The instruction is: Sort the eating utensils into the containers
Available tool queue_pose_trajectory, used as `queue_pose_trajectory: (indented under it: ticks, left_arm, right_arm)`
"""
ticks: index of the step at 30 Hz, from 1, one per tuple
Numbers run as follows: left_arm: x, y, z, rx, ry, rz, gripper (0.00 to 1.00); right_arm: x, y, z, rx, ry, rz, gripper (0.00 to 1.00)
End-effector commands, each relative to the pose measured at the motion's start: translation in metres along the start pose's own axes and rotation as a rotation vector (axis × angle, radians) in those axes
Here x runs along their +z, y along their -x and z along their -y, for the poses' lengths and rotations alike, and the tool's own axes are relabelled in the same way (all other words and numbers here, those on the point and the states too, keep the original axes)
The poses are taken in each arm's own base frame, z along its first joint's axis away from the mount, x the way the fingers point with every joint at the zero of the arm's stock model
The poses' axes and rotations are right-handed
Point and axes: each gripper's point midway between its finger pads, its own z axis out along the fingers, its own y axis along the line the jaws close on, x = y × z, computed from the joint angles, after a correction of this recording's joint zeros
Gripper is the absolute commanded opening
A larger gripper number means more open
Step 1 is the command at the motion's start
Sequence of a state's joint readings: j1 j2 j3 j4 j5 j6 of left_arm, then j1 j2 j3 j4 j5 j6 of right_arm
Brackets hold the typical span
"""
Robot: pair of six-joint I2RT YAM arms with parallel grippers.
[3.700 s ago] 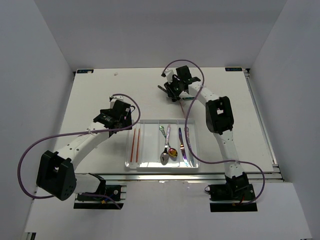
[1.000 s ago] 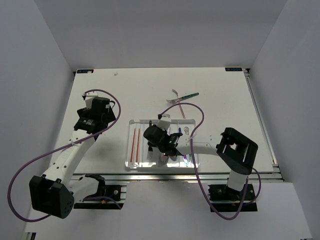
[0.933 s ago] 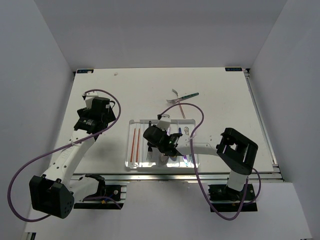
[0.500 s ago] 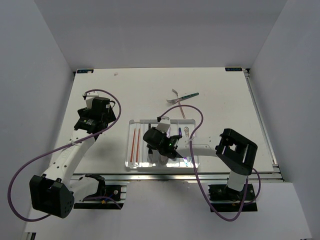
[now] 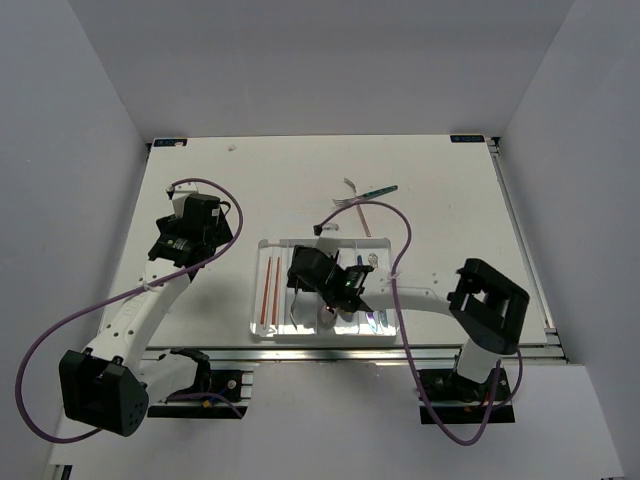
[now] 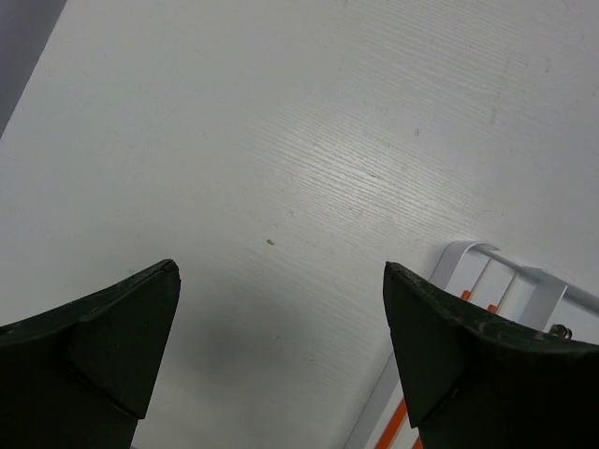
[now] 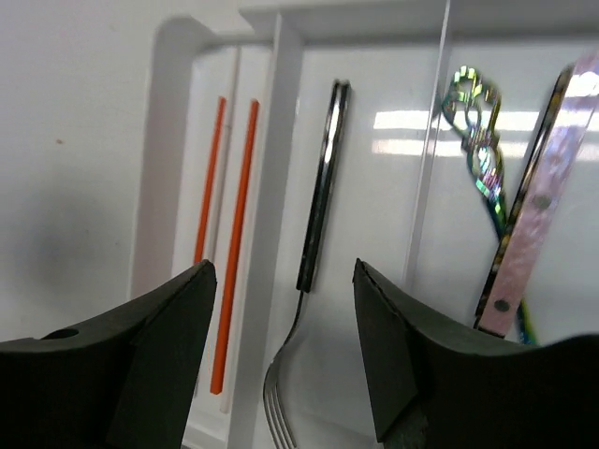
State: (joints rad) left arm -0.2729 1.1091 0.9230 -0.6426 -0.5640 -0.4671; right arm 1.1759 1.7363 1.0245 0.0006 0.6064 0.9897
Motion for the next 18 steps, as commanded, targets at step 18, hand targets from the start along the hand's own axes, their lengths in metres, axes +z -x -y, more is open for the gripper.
queue_pose_trajectory:
  ticks: [18]
  left_arm:
    - [0.005,-0.002,0.0,0.015,0.011,-0.001,0.98]
  right_arm:
    - [0.098,0.31,0.17,-0.198,-0.288,0.031,0.89]
